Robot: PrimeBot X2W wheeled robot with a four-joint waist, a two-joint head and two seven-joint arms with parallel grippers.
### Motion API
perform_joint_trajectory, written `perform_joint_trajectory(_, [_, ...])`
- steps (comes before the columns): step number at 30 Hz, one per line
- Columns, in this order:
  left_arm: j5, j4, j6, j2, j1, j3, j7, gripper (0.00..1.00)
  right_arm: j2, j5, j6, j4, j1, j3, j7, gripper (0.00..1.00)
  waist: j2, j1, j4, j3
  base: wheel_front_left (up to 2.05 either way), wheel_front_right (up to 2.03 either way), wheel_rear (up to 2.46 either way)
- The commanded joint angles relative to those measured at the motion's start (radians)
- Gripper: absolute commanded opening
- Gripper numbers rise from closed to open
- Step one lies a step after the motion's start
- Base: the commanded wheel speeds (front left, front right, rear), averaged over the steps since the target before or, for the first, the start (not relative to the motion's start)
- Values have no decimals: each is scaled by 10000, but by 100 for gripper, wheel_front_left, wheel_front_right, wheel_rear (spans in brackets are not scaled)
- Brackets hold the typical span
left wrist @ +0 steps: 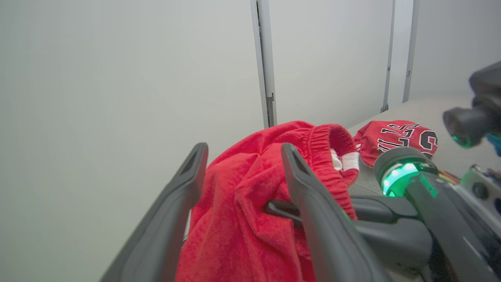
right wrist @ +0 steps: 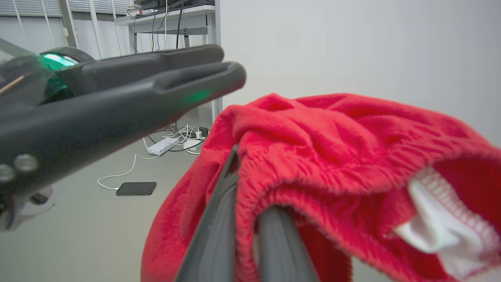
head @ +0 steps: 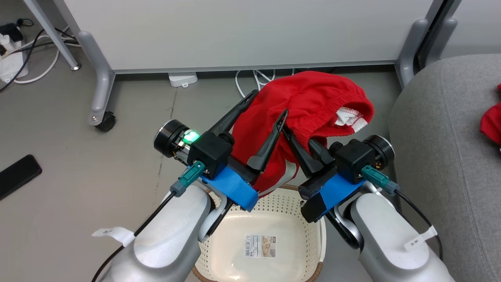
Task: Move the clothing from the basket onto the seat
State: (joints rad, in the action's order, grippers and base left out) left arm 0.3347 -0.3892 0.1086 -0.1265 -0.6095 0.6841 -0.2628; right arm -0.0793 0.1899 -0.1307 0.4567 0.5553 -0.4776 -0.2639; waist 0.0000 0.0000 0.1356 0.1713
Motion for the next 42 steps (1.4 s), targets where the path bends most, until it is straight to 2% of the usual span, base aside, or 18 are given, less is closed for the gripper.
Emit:
perform_joint_trajectory(1, [-69, 89, -63, -94, 160, -117, -30, 100, -90, -50, -3, -131, -224, 142, -8, 0, 0, 0, -120, 26, 0, 0, 0])
perform_joint_trajectory(14, [-219, 302, -54, -325, 470, -317, -29, 100, -281, -406, -1, -1031, -921, 1570, -10, 0, 0, 0, -1476, 481, 0, 0, 0])
perform_joint_trajectory(16, [-272, 335, -18, -353, 442, -307, -29, 100, -321, -452, -1, -1258, -1085, 1990, -10, 0, 0, 0, -1890, 581, 0, 0, 0])
perform_joint_trajectory(30, [-328, 289, 160, -438, 214, 15, -30, 100, -90, -637, -1, -2138, -1999, 3189, -10, 0, 0, 0, -3761, 814, 0, 0, 0])
perform_joint_trajectory(35, [-298, 224, 176, -413, 121, 304, -29, 100, 0, -658, -3, -2365, -2349, 3651, -9, 0, 0, 0, -4200, 901, 0, 0, 0])
perform_joint_trajectory(42, [-188, 131, 223, -373, 56, 665, -29, 100, 89, -677, -3, -2511, -2640, 3845, -9, 0, 0, 0, -4452, 935, 0, 0, 0])
